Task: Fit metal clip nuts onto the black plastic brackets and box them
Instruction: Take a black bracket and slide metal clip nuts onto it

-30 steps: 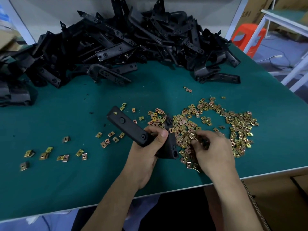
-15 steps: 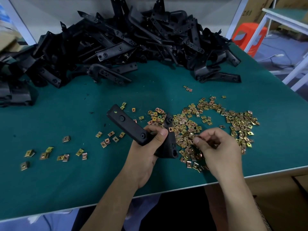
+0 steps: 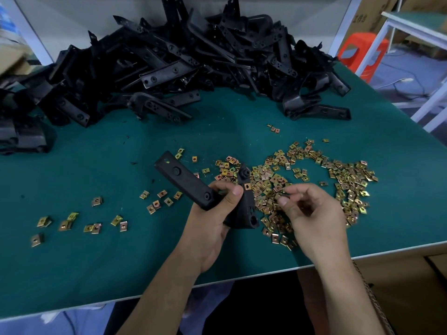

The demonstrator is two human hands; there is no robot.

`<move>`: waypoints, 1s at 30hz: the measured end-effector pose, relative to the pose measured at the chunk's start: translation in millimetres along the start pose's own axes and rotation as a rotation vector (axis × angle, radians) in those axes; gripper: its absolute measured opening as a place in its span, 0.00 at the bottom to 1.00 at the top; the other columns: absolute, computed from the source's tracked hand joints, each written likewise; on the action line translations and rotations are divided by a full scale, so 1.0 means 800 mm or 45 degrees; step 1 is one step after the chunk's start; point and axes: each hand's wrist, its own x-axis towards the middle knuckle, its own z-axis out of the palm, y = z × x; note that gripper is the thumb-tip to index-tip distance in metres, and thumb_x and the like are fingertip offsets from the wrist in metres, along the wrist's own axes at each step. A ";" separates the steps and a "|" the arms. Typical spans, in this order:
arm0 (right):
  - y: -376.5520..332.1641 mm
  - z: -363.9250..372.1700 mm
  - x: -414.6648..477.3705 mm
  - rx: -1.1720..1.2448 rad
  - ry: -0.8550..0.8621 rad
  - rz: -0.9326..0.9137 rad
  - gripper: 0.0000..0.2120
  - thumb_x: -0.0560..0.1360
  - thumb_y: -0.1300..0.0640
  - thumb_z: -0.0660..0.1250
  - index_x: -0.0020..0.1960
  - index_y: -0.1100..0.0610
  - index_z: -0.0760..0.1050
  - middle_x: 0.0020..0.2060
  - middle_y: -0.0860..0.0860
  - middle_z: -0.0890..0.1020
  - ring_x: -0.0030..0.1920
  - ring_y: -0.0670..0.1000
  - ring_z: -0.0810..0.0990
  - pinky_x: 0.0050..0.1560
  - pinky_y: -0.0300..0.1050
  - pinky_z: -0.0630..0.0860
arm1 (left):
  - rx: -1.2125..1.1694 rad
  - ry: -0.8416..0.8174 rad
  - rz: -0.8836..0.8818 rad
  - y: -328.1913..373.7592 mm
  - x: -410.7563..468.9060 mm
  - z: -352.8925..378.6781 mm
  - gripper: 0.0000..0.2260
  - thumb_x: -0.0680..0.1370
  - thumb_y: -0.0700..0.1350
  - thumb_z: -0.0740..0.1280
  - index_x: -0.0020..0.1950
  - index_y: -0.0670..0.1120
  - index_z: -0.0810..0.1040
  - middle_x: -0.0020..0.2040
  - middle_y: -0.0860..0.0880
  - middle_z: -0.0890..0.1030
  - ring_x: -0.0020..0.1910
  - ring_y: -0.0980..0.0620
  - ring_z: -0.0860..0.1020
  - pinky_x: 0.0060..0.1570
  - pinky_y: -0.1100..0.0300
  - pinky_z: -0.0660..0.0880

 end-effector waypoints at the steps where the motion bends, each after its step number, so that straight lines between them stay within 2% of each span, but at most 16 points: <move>1: 0.000 0.000 0.000 0.009 -0.021 0.007 0.09 0.73 0.59 0.76 0.45 0.45 0.81 0.38 0.43 0.82 0.41 0.39 0.79 0.41 0.27 0.71 | -0.004 0.002 -0.004 0.000 0.000 0.000 0.05 0.72 0.46 0.74 0.40 0.49 0.79 0.43 0.48 0.81 0.43 0.54 0.82 0.41 0.60 0.80; 3: 0.000 0.001 0.000 -0.002 -0.036 0.000 0.09 0.73 0.58 0.76 0.44 0.44 0.82 0.38 0.43 0.83 0.43 0.39 0.79 0.44 0.31 0.72 | -0.014 0.008 -0.007 0.001 0.000 0.000 0.05 0.72 0.46 0.74 0.41 0.48 0.79 0.43 0.48 0.81 0.43 0.54 0.82 0.41 0.60 0.80; 6: 0.000 0.002 -0.002 -0.026 -0.030 -0.027 0.08 0.74 0.59 0.75 0.43 0.46 0.79 0.39 0.43 0.82 0.44 0.40 0.80 0.46 0.31 0.73 | -0.016 0.010 -0.010 0.001 -0.001 0.001 0.05 0.72 0.45 0.74 0.40 0.49 0.79 0.43 0.48 0.82 0.43 0.54 0.83 0.41 0.60 0.80; 9: 0.000 0.004 -0.001 -0.047 -0.036 -0.024 0.08 0.76 0.59 0.73 0.46 0.47 0.78 0.40 0.45 0.81 0.44 0.43 0.79 0.47 0.41 0.75 | -0.008 0.003 -0.011 0.002 -0.001 0.001 0.04 0.72 0.46 0.74 0.40 0.50 0.80 0.42 0.48 0.82 0.42 0.54 0.82 0.40 0.61 0.80; 13: -0.002 0.004 -0.001 -0.082 -0.044 -0.025 0.05 0.75 0.57 0.74 0.45 0.47 0.81 0.38 0.43 0.81 0.43 0.39 0.78 0.41 0.29 0.71 | -0.004 0.000 -0.011 0.002 -0.002 0.000 0.05 0.71 0.47 0.75 0.40 0.50 0.80 0.42 0.49 0.82 0.42 0.54 0.82 0.41 0.61 0.80; 16: -0.003 0.004 0.000 -0.097 -0.045 -0.028 0.08 0.73 0.58 0.75 0.41 0.48 0.79 0.37 0.42 0.81 0.42 0.36 0.77 0.40 0.25 0.70 | -0.010 0.003 -0.015 0.002 -0.001 0.000 0.05 0.71 0.46 0.74 0.41 0.49 0.79 0.43 0.49 0.82 0.43 0.54 0.82 0.41 0.61 0.80; 20: -0.001 0.005 0.003 -0.141 -0.059 -0.012 0.08 0.76 0.58 0.73 0.43 0.48 0.76 0.40 0.42 0.81 0.45 0.35 0.77 0.42 0.29 0.69 | -0.023 -0.001 -0.023 0.002 0.000 0.000 0.05 0.72 0.46 0.74 0.41 0.49 0.79 0.43 0.49 0.82 0.43 0.54 0.83 0.41 0.61 0.80; 24: 0.000 0.006 0.003 -0.076 -0.029 -0.007 0.08 0.74 0.57 0.75 0.46 0.46 0.78 0.36 0.42 0.82 0.41 0.40 0.80 0.44 0.39 0.75 | -0.020 -0.006 -0.025 0.003 0.000 0.000 0.05 0.72 0.46 0.74 0.40 0.50 0.80 0.43 0.48 0.83 0.43 0.54 0.83 0.41 0.61 0.80; 27: 0.000 0.006 0.003 -0.045 -0.005 -0.006 0.07 0.72 0.55 0.77 0.43 0.45 0.81 0.37 0.38 0.82 0.40 0.40 0.80 0.45 0.40 0.76 | -0.023 -0.004 -0.025 0.002 0.001 -0.001 0.05 0.72 0.46 0.74 0.41 0.49 0.80 0.44 0.48 0.83 0.43 0.53 0.83 0.41 0.61 0.80; 30: 0.001 0.005 0.003 -0.041 0.017 0.005 0.03 0.73 0.51 0.76 0.42 0.45 0.82 0.35 0.40 0.82 0.40 0.40 0.80 0.43 0.39 0.74 | -0.025 -0.014 -0.025 0.002 0.001 -0.001 0.04 0.72 0.46 0.74 0.41 0.49 0.80 0.44 0.47 0.83 0.43 0.53 0.83 0.41 0.60 0.80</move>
